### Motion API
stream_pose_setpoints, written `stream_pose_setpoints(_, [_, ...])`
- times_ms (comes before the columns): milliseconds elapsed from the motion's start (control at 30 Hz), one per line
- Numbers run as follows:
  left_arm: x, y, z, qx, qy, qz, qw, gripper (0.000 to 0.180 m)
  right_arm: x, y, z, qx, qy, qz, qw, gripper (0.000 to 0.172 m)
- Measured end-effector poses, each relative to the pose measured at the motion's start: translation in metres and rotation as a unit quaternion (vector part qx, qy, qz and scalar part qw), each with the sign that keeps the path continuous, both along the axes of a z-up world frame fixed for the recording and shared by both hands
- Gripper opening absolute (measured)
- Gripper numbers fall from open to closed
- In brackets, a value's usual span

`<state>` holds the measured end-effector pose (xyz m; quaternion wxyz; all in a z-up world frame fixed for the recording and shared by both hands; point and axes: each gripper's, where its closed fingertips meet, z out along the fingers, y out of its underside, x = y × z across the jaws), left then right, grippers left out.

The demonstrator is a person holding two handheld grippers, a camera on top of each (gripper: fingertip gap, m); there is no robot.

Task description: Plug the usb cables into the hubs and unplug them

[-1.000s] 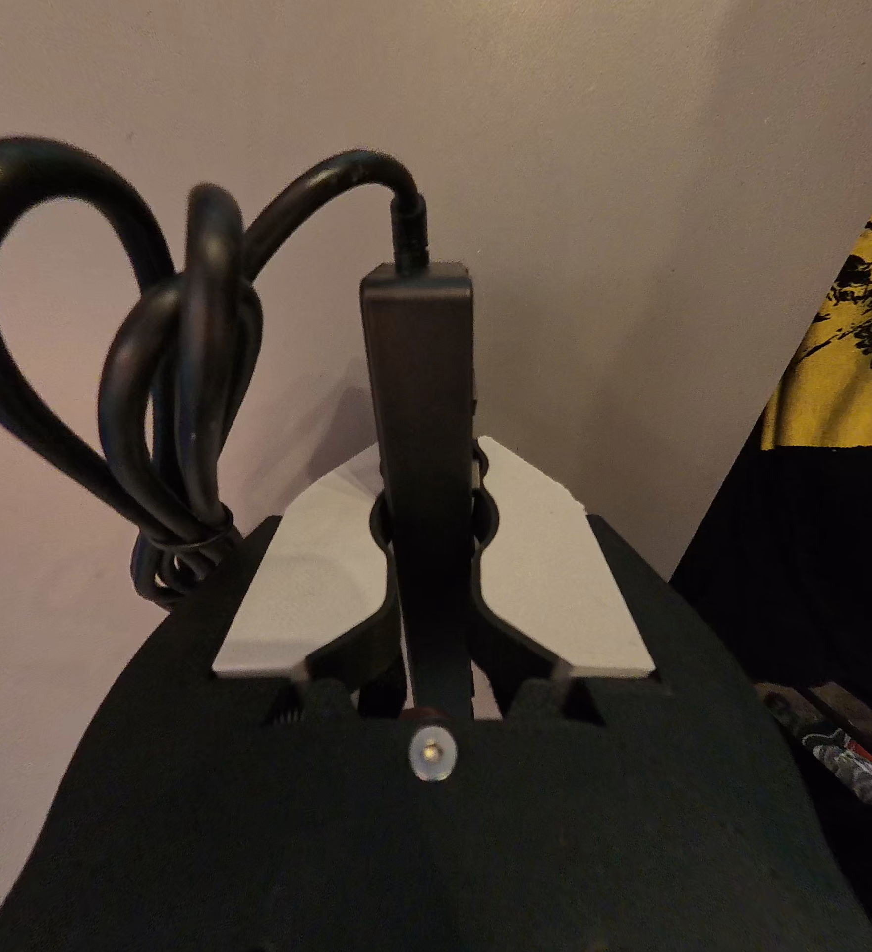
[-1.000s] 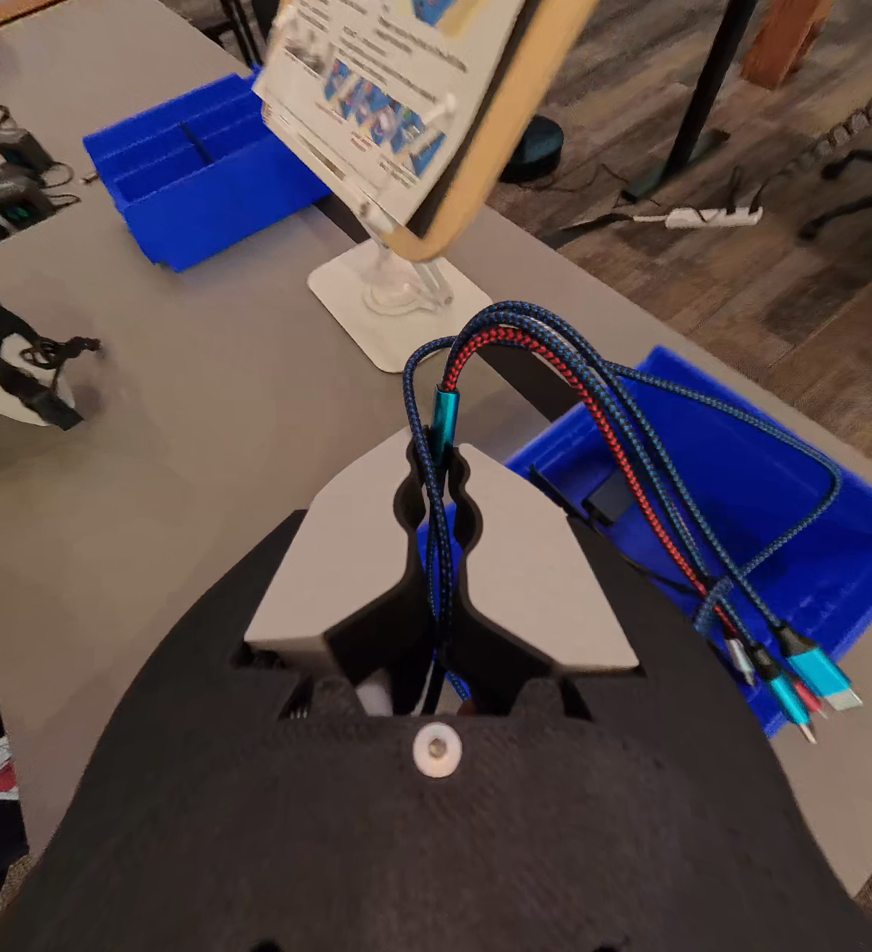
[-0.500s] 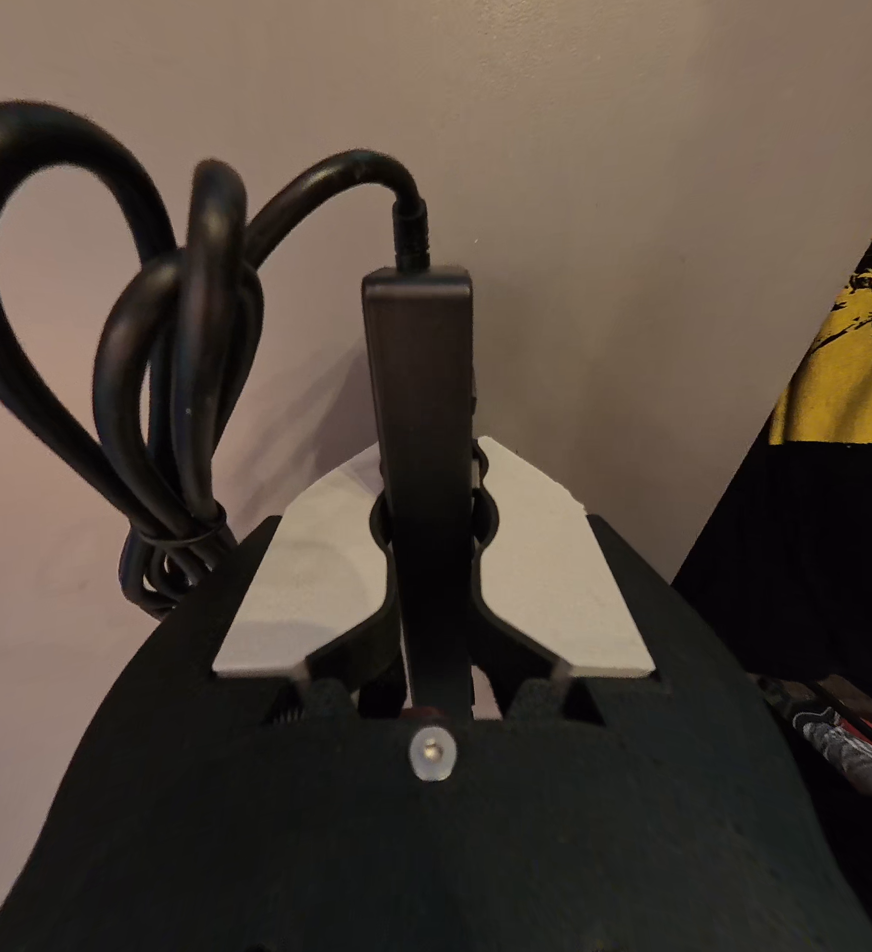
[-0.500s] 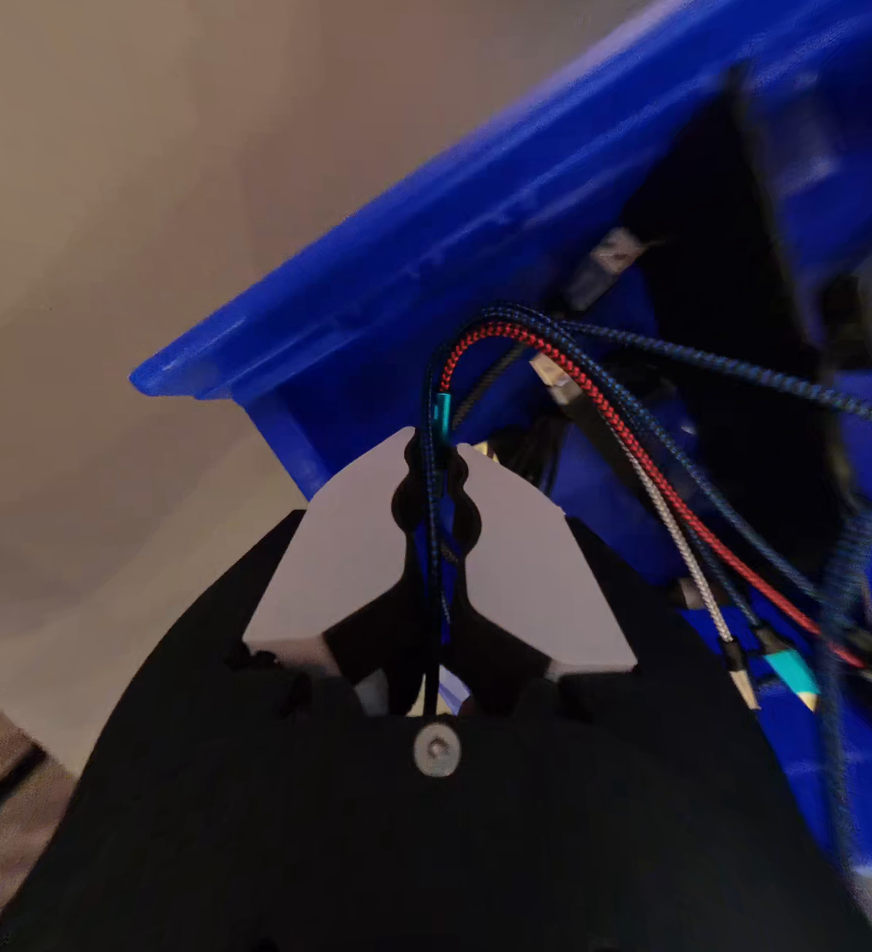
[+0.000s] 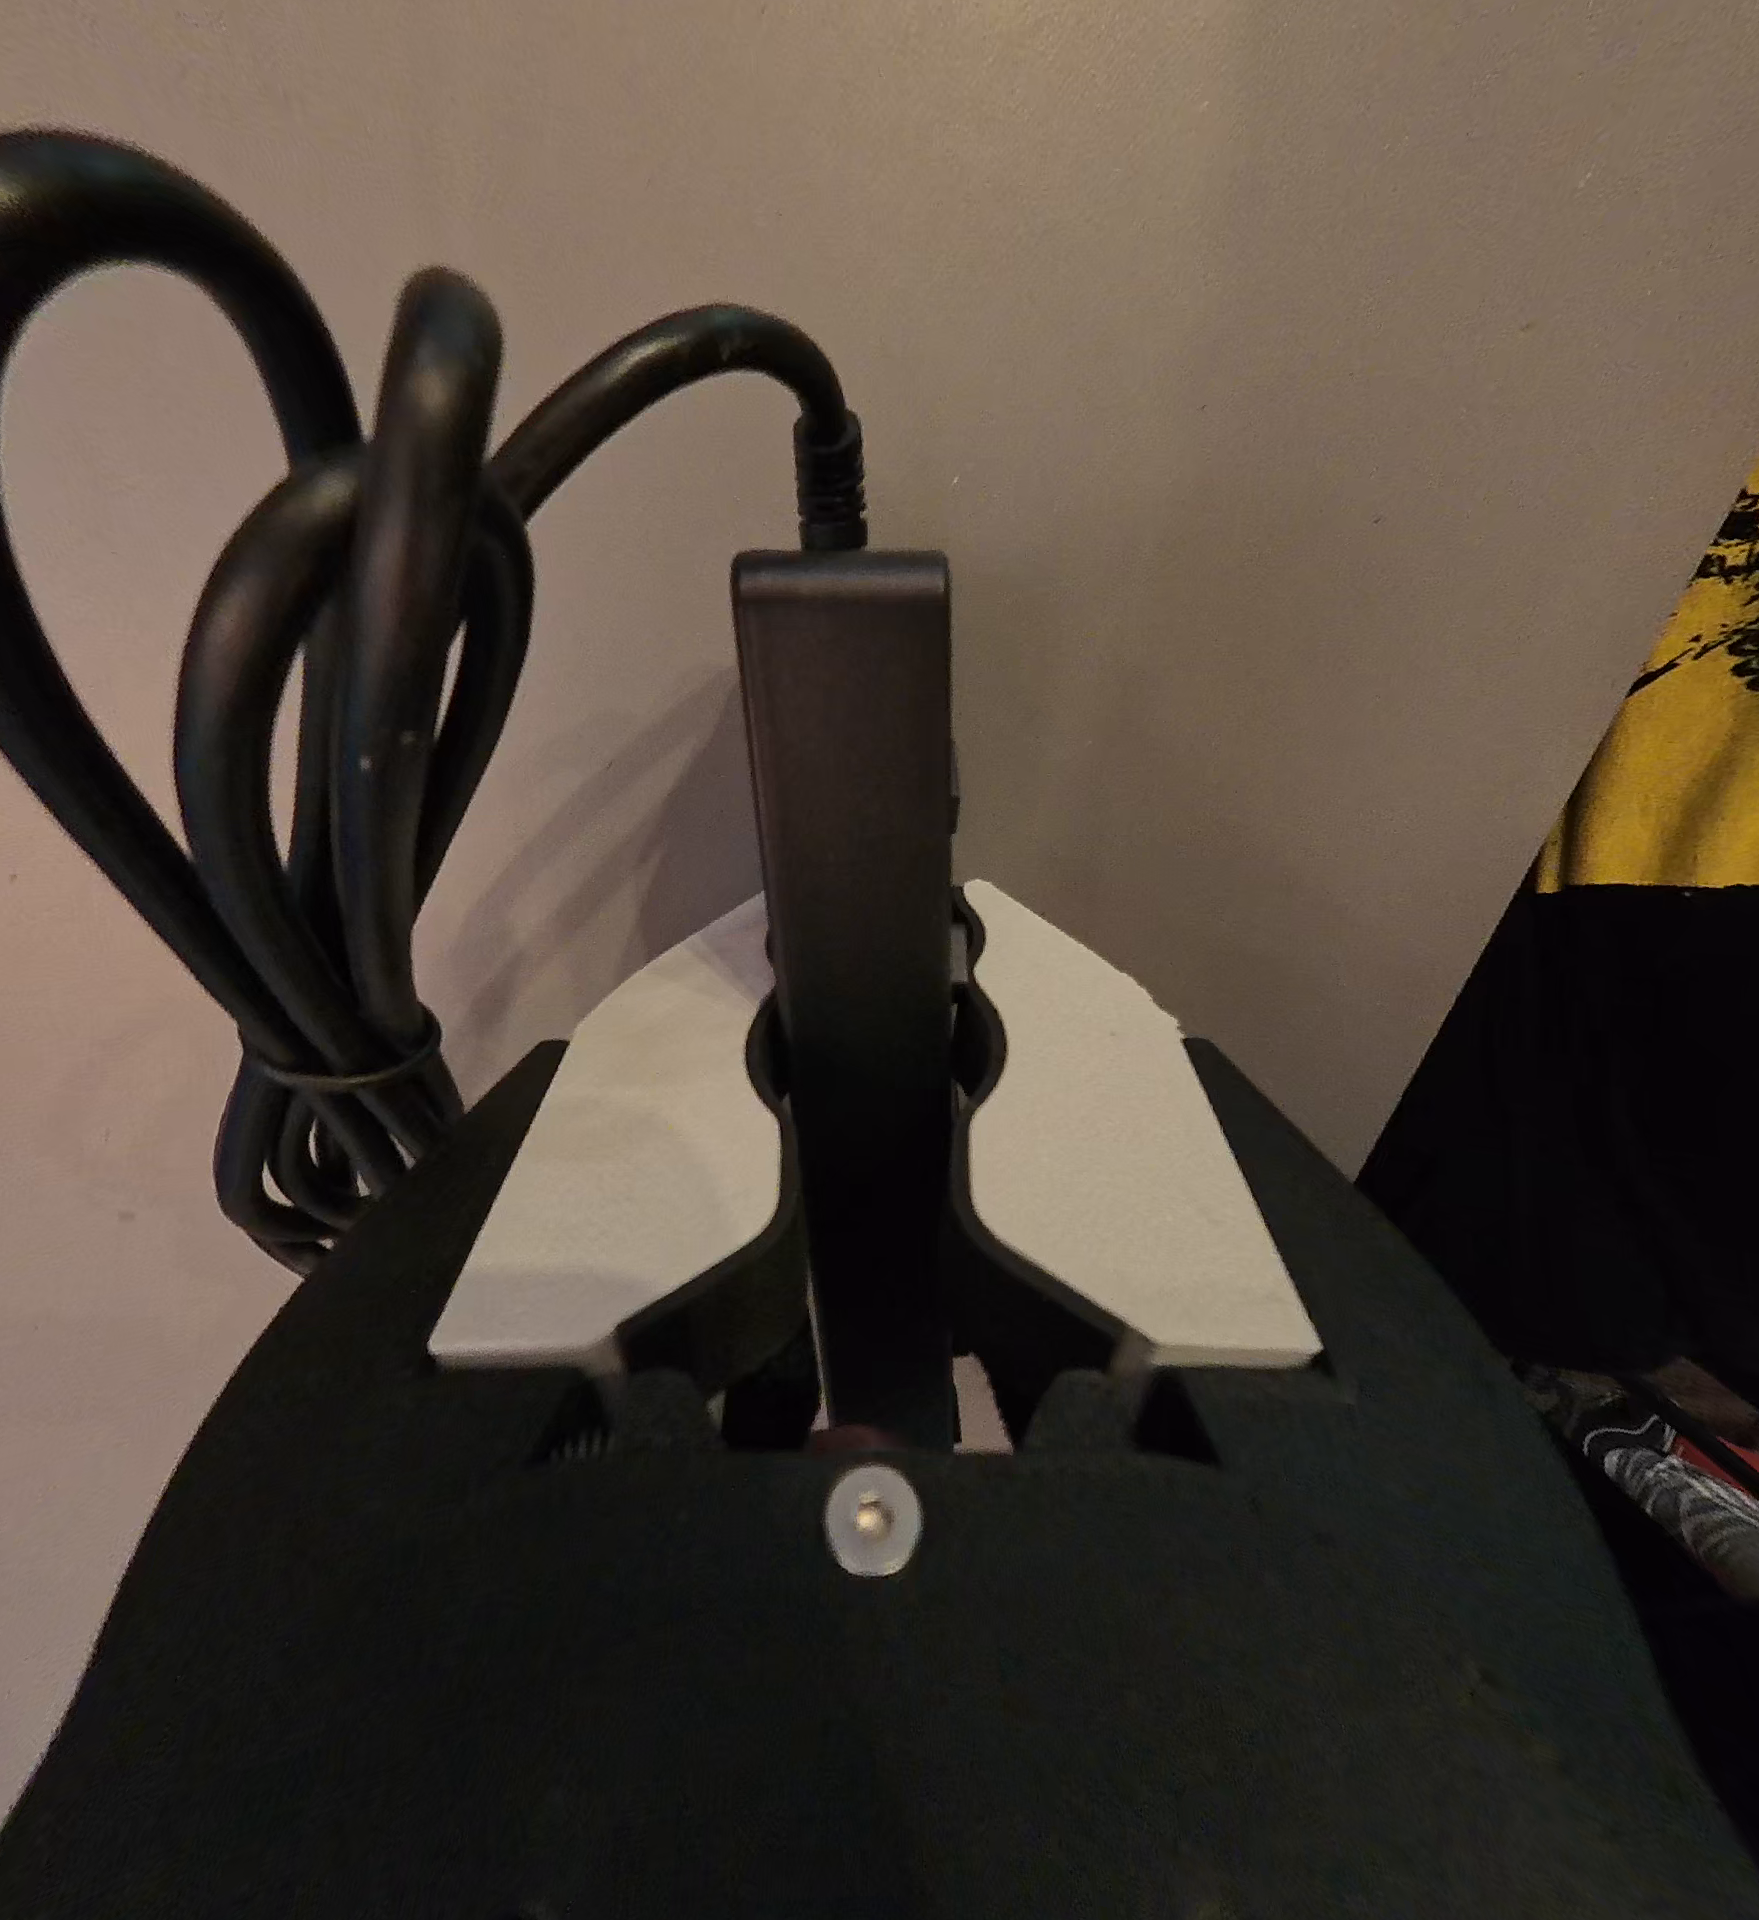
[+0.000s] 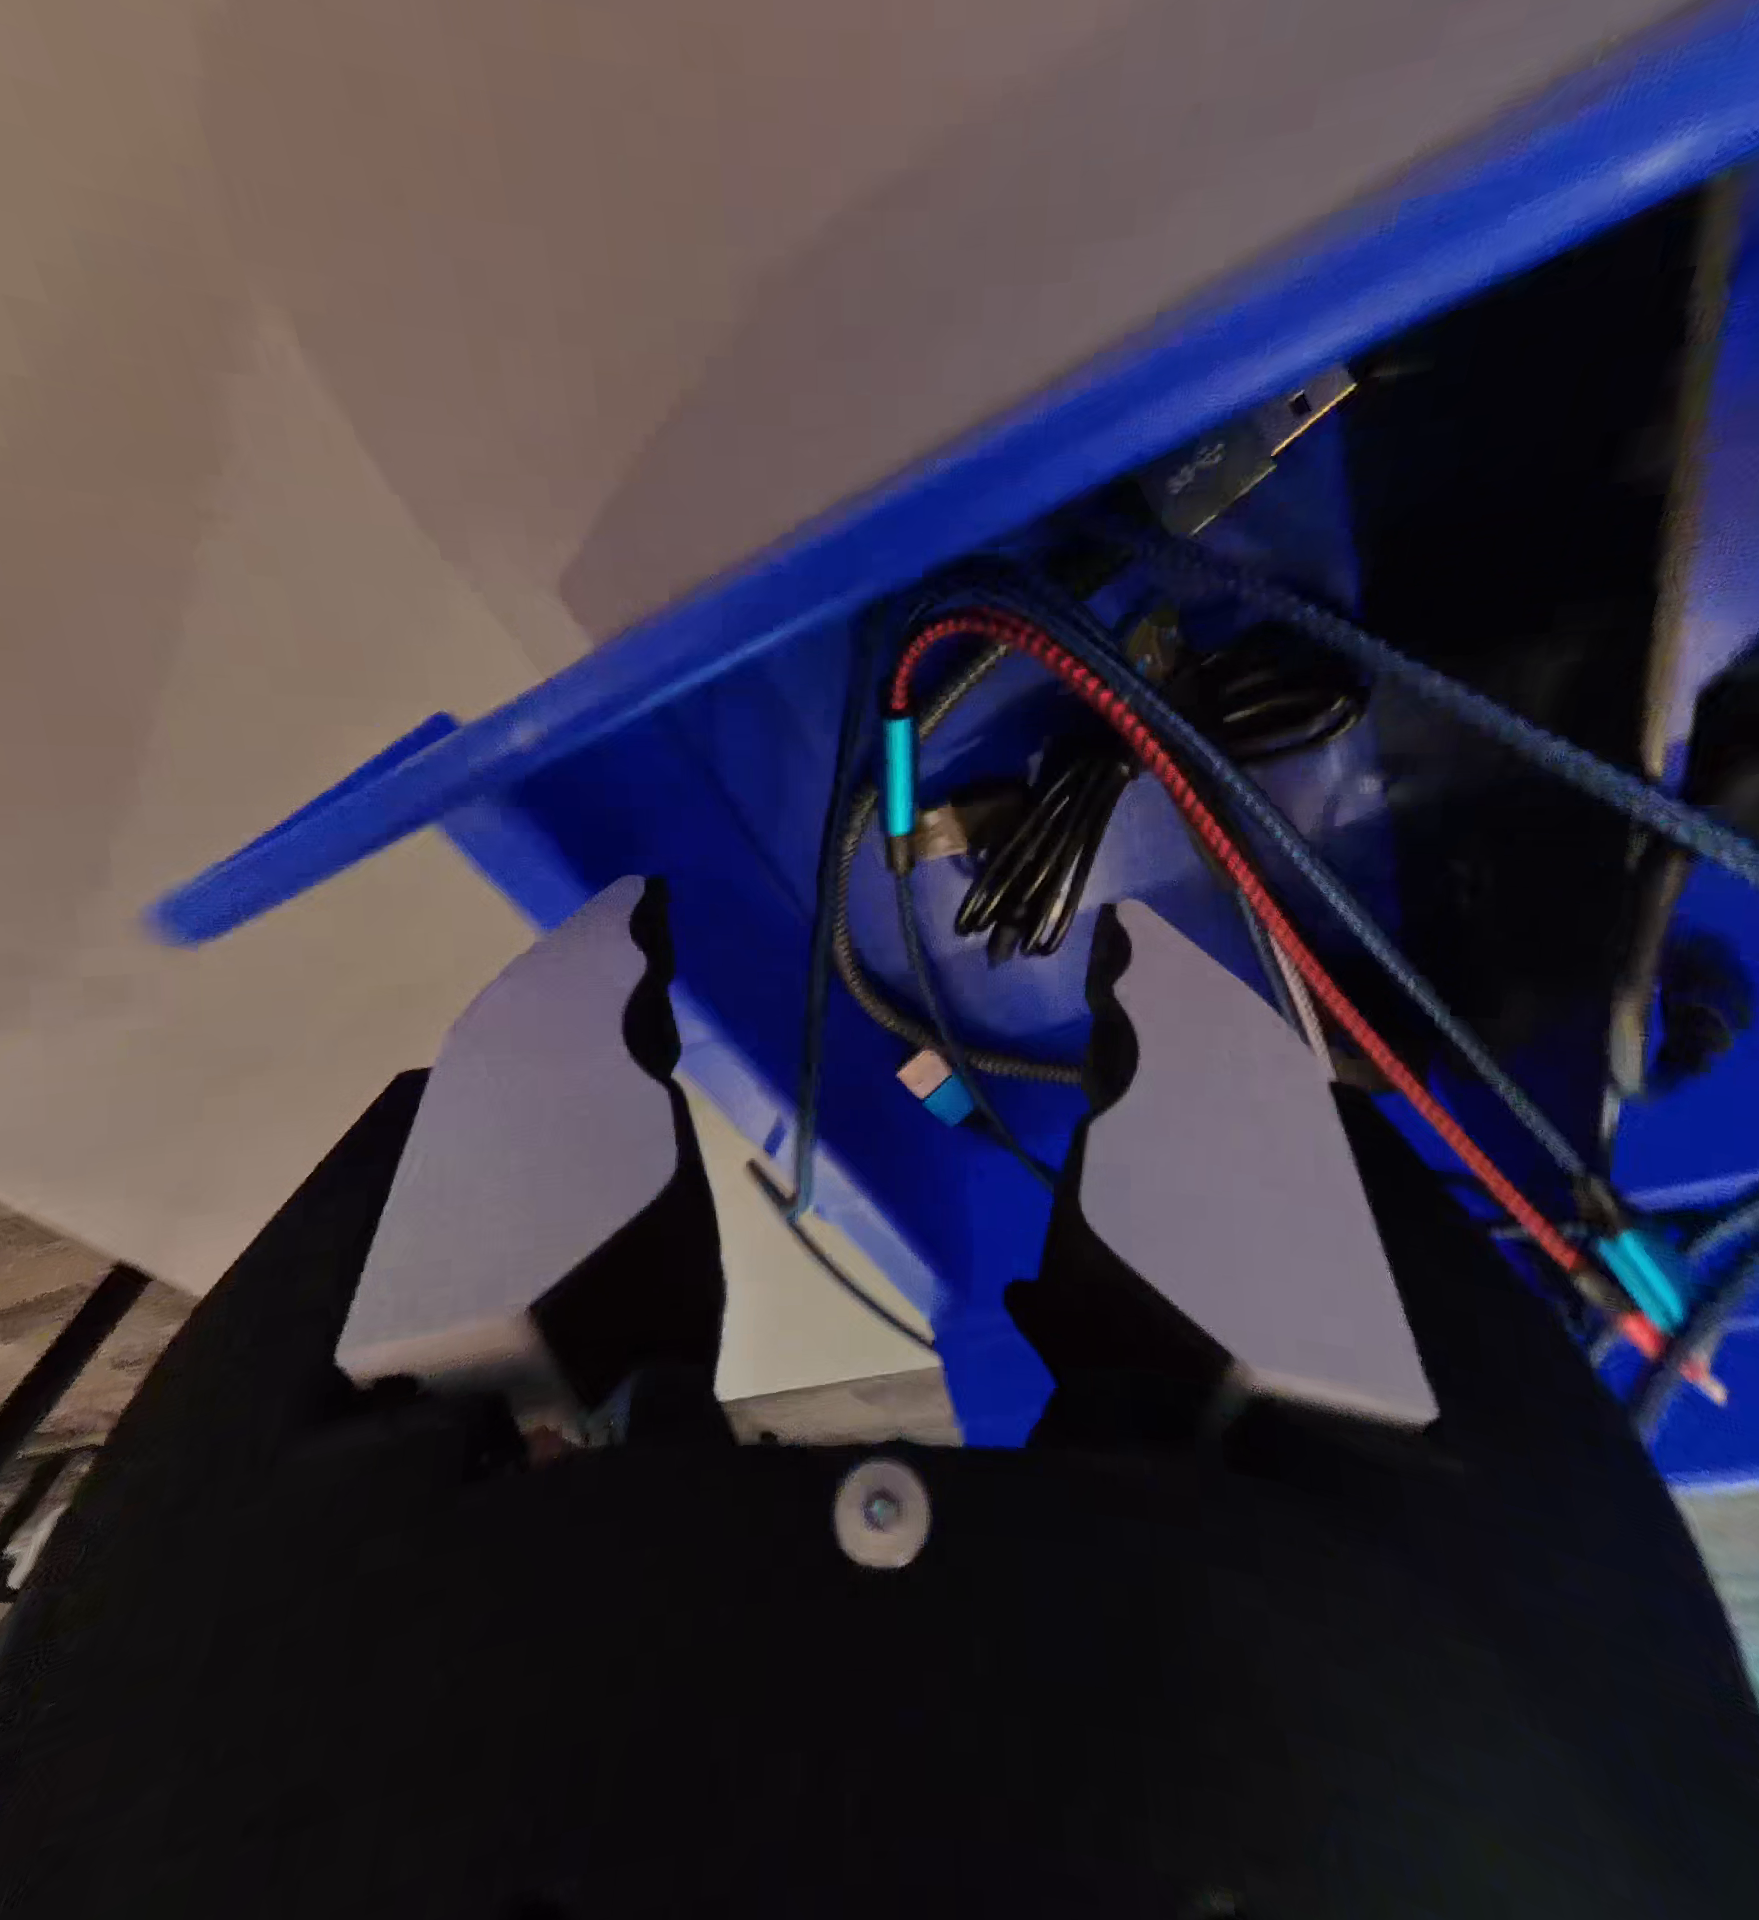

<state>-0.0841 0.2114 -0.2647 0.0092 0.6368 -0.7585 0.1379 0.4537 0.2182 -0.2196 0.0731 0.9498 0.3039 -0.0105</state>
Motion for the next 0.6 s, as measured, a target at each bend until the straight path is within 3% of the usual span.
stream_pose_setpoints(167, [-0.001, 0.002, 0.000, 0.000, 0.002, 0.003, 1.000, 0.026, -0.007, -0.005, 0.064, 0.062, 0.010, 0.014, 0.998, 0.081])
stream_pose_setpoints(267, [-0.001, 0.002, 0.000, 0.003, 0.004, 0.002, 1.000, 0.026, 0.018, 0.030, 0.101, 0.181, -0.004, -0.015, 0.983, 0.073])
stream_pose_setpoints(333, [-0.001, 0.001, 0.000, 0.007, 0.006, 0.001, 1.000, 0.026, 0.040, 0.056, 0.112, 0.234, -0.018, -0.039, 0.971, 0.073])
stream_pose_setpoints(467, [-0.002, 0.000, 0.000, 0.011, 0.010, -0.002, 1.000, 0.026, 0.078, 0.085, 0.089, 0.226, -0.086, -0.003, 0.970, 0.070])
stream_pose_setpoints(600, [-0.001, 0.000, 0.001, 0.005, 0.008, -0.002, 1.000, 0.026, 0.088, 0.093, 0.053, 0.147, -0.103, 0.031, 0.983, 0.071])
